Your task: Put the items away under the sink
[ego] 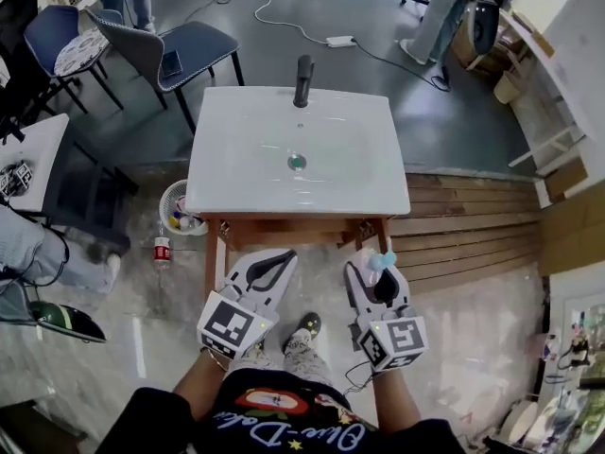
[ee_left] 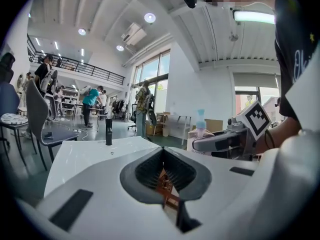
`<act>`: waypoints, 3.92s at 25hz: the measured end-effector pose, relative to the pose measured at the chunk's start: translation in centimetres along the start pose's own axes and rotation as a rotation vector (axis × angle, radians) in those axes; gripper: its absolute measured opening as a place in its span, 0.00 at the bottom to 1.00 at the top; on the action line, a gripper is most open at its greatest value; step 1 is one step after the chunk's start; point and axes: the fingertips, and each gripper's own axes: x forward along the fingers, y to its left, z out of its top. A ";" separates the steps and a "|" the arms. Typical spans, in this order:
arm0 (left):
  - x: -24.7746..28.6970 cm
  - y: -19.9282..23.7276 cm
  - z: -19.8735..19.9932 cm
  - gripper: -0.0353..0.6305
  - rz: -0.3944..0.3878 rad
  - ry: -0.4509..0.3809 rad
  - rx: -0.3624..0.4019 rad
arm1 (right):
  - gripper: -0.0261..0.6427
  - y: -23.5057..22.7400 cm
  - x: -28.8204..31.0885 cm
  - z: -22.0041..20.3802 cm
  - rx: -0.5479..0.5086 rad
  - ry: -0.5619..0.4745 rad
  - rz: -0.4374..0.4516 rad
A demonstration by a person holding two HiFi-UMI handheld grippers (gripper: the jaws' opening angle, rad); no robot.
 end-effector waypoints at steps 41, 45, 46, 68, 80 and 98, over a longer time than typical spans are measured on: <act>-1.0 3.1 -5.9 0.06 0.070 0.092 -0.080 | 0.36 1.2 4.2 -4.1 0.007 0.039 0.034; -0.5 2.9 -6.7 0.06 0.051 0.091 -0.077 | 0.36 1.0 4.2 -4.8 0.014 0.041 0.025; -0.3 2.9 -6.9 0.06 0.046 0.090 -0.073 | 0.36 0.9 4.3 -4.9 0.014 0.042 0.023; 4.0 2.1 -11.2 0.06 -0.014 0.124 -0.080 | 0.36 -2.2 5.8 -9.6 0.029 0.055 -0.004; 6.1 1.5 -14.4 0.06 -0.034 0.128 -0.080 | 0.36 -4.1 6.2 -12.9 0.041 0.053 -0.024; 9.2 2.1 -21.0 0.06 -0.021 0.120 -0.062 | 0.36 -6.9 8.3 -19.1 0.039 0.045 -0.031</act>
